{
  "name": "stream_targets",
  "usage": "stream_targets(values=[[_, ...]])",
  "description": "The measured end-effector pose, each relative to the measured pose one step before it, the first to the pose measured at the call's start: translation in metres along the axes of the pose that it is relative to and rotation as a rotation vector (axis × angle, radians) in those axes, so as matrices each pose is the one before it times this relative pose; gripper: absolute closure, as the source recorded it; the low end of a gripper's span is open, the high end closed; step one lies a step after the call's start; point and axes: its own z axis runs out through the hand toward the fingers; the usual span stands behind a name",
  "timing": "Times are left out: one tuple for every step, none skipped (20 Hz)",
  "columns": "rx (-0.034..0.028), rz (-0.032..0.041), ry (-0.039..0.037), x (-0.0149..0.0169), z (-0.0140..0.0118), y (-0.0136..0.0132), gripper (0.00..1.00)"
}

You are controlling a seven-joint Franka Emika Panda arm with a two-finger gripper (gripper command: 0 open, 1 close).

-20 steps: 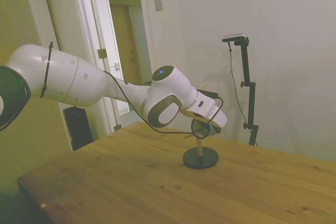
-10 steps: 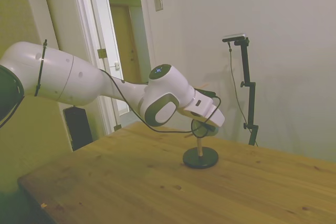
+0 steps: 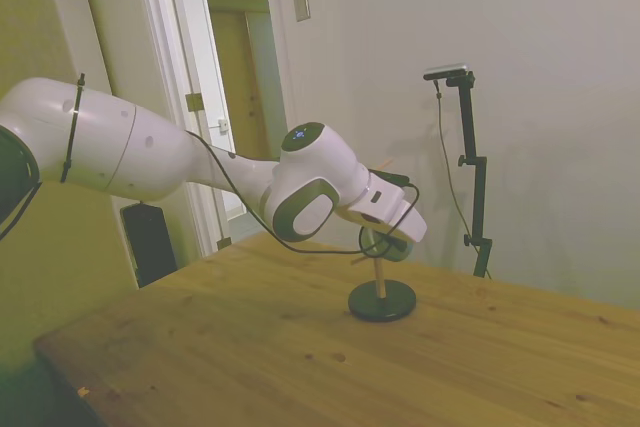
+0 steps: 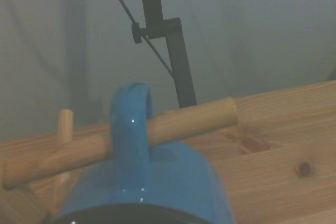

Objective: Unload the mug

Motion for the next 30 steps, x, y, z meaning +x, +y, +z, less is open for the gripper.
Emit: stream_targets(values=[[0.00195,-0.00001,0.00164,0.00053,-0.00150,-0.00064,1.00],[0.00198,0.00003,0.00169,0.00056,-0.00154,-0.00064,1.00],[0.00219,0.00003,0.00188,0.00062,-0.00169,-0.00069,1.00],[0.00196,0.00011,0.00183,0.00064,-0.00158,-0.00059,1.00],[0.00112,0.00038,0.00123,0.00067,-0.00134,-0.00031,1.00],[-0.00014,0.00141,-0.00003,0.00077,-0.00108,0.00019,1.00],[-0.00056,0.00350,-0.00044,0.00120,-0.00120,0.00069,1.00],[-0.00009,0.00652,-0.00066,0.00164,-0.00152,0.00101,1.00],[-0.00053,0.00567,0.00333,0.00285,-0.00199,0.00174,1.00],[-0.00094,0.00549,0.00429,0.00302,-0.00155,0.00213,1.00],[-0.00186,0.00617,0.00491,0.00354,-0.00127,0.00277,1.00],[-0.00176,0.00738,0.00437,0.00358,-0.00095,0.00295,1.00],[-0.00072,0.01029,0.00307,0.00336,-0.00102,0.00290,1.00],[0.00000,0.01200,0.00227,0.00333,-0.00116,0.00282,1.00],[-0.00029,0.00945,0.00233,0.00296,-0.00135,0.00230,1.00],[-0.00031,0.00925,0.00173,0.00297,-0.00150,0.00227,1.00],[-0.00198,0.00727,0.00055,0.00294,-0.00157,0.00233,1.00],[-0.00562,0.00698,-0.00244,0.00313,-0.00133,0.00312,1.00],[-0.00618,0.00830,-0.00412,0.00321,-0.00122,0.00349,1.00],[-0.00903,0.00712,-0.00796,0.00292,-0.00113,0.00374,1.00],[-0.01032,0.00731,-0.00701,0.00369,-0.00133,0.00456,1.00],[-0.01141,0.00602,-0.00843,0.00345,-0.00142,0.00457,1.00],[-0.01296,0.00404,-0.01145,0.00322,-0.00165,0.00500,1.00],[-0.01789,0.00342,-0.01869,0.00215,-0.00146,0.00554,1.00],[-0.02458,-0.00033,-0.02886,-0.00023,-0.00123,0.00637,1.00],[-0.02512,-0.00765,-0.03265,-0.00287,-0.00117,0.00644,1.00],[-0.02573,-0.01173,-0.02839,-0.00412,-0.00172,0.00559,1.00],[-0.02645,-0.01598,-0.02807,-0.00581,-0.00267,0.00377,1.00],[-0.02389,-0.01669,-0.02748,-0.00627,-0.00293,0.00211,1.00],[-0.02698,-0.02144,-0.02644,-0.00672,-0.00333,0.00125,1.00]])
